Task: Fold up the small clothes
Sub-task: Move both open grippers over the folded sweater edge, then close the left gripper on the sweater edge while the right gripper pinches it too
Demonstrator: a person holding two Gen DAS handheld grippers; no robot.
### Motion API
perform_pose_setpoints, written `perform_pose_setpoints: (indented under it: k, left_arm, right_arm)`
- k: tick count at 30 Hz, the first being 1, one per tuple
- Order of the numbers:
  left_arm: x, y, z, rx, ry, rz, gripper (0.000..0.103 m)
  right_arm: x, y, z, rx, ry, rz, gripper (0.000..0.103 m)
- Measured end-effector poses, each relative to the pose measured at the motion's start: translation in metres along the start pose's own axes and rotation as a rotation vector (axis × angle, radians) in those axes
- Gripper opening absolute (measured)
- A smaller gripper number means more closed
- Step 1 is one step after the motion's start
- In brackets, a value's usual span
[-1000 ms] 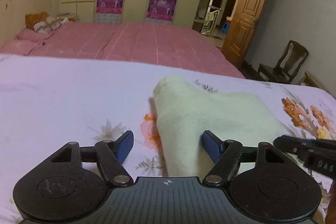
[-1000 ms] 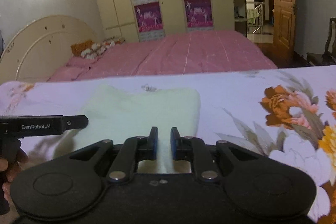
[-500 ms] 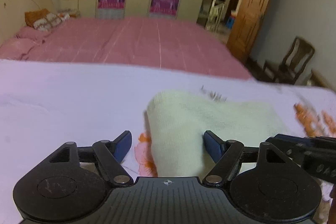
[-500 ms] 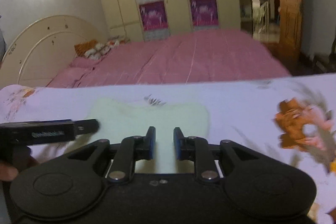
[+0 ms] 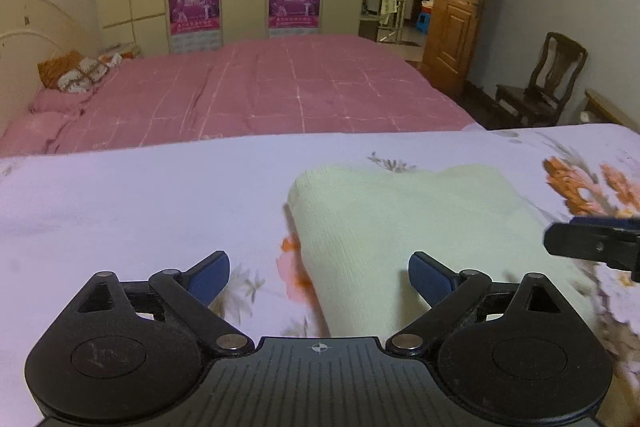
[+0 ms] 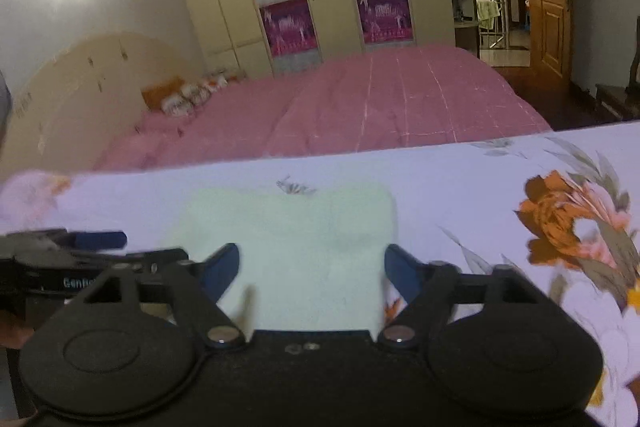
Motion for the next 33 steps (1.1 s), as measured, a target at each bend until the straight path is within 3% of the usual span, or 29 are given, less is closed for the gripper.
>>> perform_pose_setpoints:
  k: [3,7,12,15,21,24,28,33]
  left_arm:
    - [-0.007,0.006,0.013,-0.077,0.015,0.076,0.096]
    - [-0.026,0.015,0.021,-0.292,0.065,0.244,0.096]
    - [-0.056,0.028,0.011,-0.401,0.153,0.376,0.092]
    - [-0.065,0.022,0.005,-0.453,0.187,0.415,0.081]
    - [-0.069,0.012,-0.009,-0.501,0.204,0.436,0.081]
    - [-0.066,0.001,-0.015,-0.507,0.201,0.382,0.082]
    - [-0.057,-0.011,-0.022,-0.455,0.188,0.33,0.08]
    - [-0.046,-0.029,-0.021,-0.33,0.167,0.162,0.047]
  right_arm:
    - [-0.008,-0.017,0.018,0.047,0.027,-0.087,0.071]
    - [-0.015,-0.047,0.033,0.099,0.038,-0.225,0.072]
    - [-0.035,-0.078,0.025,0.27,0.11,-0.5,0.074]
    - [-0.051,-0.08,0.016,0.275,0.137,-0.5,0.074]
    - [-0.063,-0.065,-0.002,0.362,0.19,-0.492,0.068]
    - [-0.059,-0.058,-0.011,0.391,0.206,-0.502,0.066]
    - [-0.056,-0.046,-0.025,0.363,0.247,-0.443,0.045]
    - [-0.049,-0.028,-0.028,0.276,0.261,-0.342,0.038]
Point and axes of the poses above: each gripper's, at about its wrist camera, not at the fingertips, and z roughly against the way its jaws point, y to its left, x to its top, the point moved 10 cm from there along -z, roughly the way its jaws point, and after that the axes turned 1 degree about -y, right-handed, at the moved point
